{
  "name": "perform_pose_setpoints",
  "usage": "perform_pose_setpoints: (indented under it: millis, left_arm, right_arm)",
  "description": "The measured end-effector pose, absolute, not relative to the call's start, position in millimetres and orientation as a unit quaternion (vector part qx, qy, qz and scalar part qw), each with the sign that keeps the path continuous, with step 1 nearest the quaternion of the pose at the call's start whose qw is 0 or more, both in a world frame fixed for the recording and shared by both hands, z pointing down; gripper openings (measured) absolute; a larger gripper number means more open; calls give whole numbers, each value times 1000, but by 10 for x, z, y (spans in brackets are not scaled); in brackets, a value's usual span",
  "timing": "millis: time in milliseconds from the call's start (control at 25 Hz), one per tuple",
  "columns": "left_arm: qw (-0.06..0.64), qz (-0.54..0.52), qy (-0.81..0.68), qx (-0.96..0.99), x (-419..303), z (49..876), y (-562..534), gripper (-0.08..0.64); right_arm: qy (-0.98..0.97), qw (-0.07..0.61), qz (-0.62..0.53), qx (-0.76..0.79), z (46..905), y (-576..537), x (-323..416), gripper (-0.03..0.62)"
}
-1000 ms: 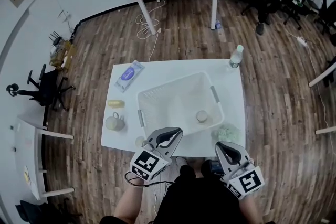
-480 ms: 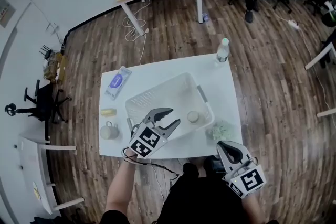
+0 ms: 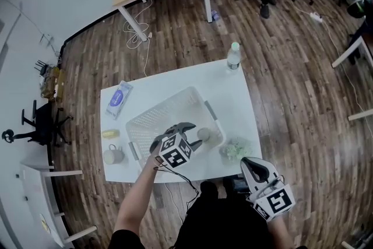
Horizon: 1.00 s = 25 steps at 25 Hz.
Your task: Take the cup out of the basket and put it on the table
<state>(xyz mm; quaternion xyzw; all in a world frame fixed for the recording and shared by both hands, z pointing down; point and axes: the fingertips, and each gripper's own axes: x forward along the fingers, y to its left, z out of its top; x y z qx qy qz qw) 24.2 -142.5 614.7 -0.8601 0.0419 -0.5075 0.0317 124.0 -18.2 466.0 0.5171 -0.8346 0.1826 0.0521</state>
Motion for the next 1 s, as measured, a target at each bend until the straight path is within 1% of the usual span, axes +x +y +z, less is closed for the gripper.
perform_pose_setpoints:
  millis: [80, 200, 280, 720, 1000]
  left_arm:
    - [17, -522, 23, -853, 293, 6353, -1415, 242]
    - [-34, -540, -6, -841, 343, 6717, -1385, 244]
    - [-53, -551, -13, -833, 342, 6900, -1378, 249]
    - [-60, -572, -20, -817, 375, 7238, -1385, 256]
    - [-57, -570, -12, -819, 352, 7203, -1408, 253]
  right_arm:
    - [-832, 51, 186, 520, 4687, -202, 1291, 25]
    - [-829, 51, 190, 524, 4733, -235, 1365, 25]
    - [-827, 51, 194, 526, 4747, -245, 1394, 25]
    - [-815, 52, 201, 542, 4783, -296, 1567, 25]
    - [-815, 51, 199, 541, 4766, -308, 1555, 25]
